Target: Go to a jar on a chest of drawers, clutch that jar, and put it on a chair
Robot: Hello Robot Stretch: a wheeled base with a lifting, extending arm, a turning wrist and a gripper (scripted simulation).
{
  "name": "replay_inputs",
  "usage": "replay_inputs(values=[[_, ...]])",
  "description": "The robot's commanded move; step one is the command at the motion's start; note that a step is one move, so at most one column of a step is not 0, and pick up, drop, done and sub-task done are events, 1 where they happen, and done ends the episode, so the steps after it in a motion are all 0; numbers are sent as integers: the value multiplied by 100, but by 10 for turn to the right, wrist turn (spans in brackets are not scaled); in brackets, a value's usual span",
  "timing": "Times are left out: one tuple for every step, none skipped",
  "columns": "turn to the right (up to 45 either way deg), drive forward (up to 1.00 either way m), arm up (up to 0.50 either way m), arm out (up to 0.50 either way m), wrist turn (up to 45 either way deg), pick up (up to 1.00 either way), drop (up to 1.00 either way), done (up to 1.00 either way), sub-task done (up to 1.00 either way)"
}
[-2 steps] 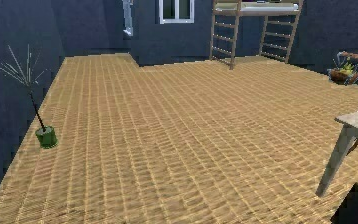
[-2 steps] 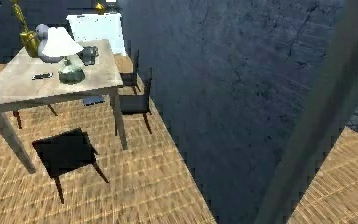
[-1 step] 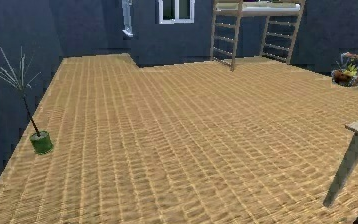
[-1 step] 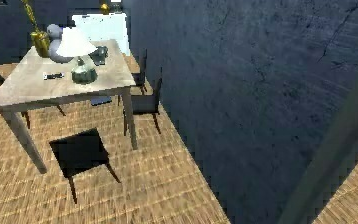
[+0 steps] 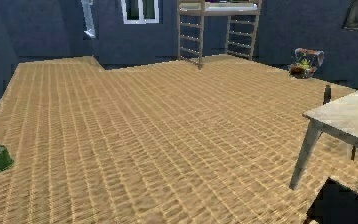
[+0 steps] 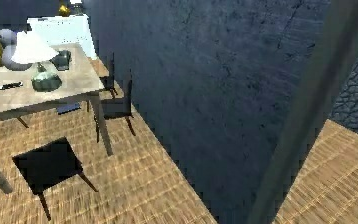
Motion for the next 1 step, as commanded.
replay_inputs(values=[[0, 75, 0, 0, 0, 0, 0, 0, 0]])
